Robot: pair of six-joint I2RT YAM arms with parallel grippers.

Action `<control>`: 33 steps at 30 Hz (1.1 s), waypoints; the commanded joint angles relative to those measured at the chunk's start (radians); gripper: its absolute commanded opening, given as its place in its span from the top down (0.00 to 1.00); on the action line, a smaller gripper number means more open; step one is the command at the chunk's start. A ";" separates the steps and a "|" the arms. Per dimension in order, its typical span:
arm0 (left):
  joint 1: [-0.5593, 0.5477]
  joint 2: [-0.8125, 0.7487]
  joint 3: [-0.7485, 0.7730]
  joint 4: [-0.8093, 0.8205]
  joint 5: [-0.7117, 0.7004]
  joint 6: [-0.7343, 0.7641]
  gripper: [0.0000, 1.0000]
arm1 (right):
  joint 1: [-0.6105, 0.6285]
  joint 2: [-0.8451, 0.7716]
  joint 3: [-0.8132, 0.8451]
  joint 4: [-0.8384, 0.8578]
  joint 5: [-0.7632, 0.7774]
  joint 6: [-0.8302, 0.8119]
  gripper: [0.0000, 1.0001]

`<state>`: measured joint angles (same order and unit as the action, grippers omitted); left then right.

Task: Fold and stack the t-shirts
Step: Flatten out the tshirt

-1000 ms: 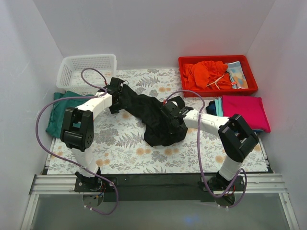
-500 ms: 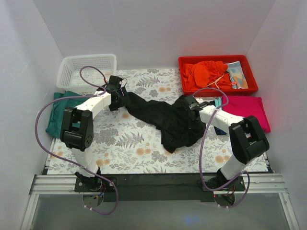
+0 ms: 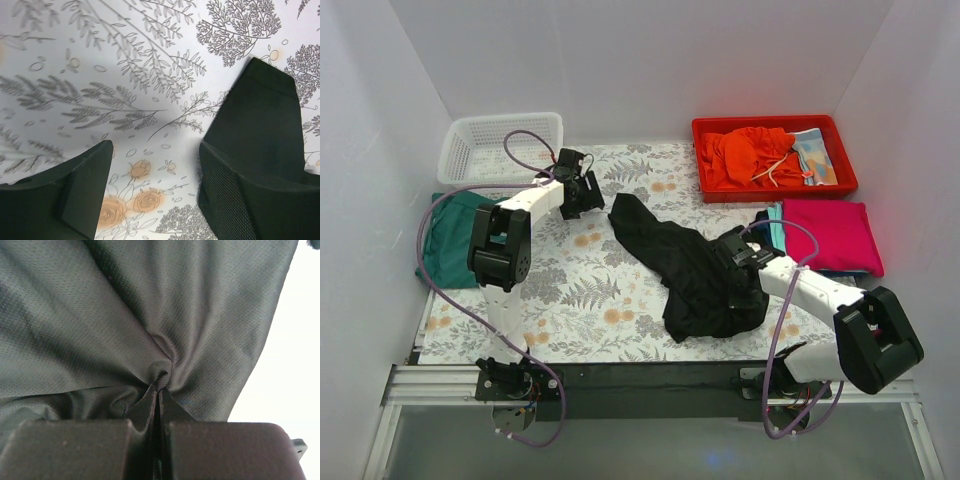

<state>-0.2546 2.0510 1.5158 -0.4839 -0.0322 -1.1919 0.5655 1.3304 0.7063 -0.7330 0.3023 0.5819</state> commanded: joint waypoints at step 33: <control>-0.227 0.307 0.449 -0.016 -0.448 0.112 0.33 | 0.047 -0.033 -0.064 0.000 -0.069 0.061 0.99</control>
<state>-0.4877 2.3810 1.9400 -0.4938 -0.3916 -1.0954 0.6037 1.2846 0.6563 -0.7330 0.2611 0.6250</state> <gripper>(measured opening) 0.673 0.022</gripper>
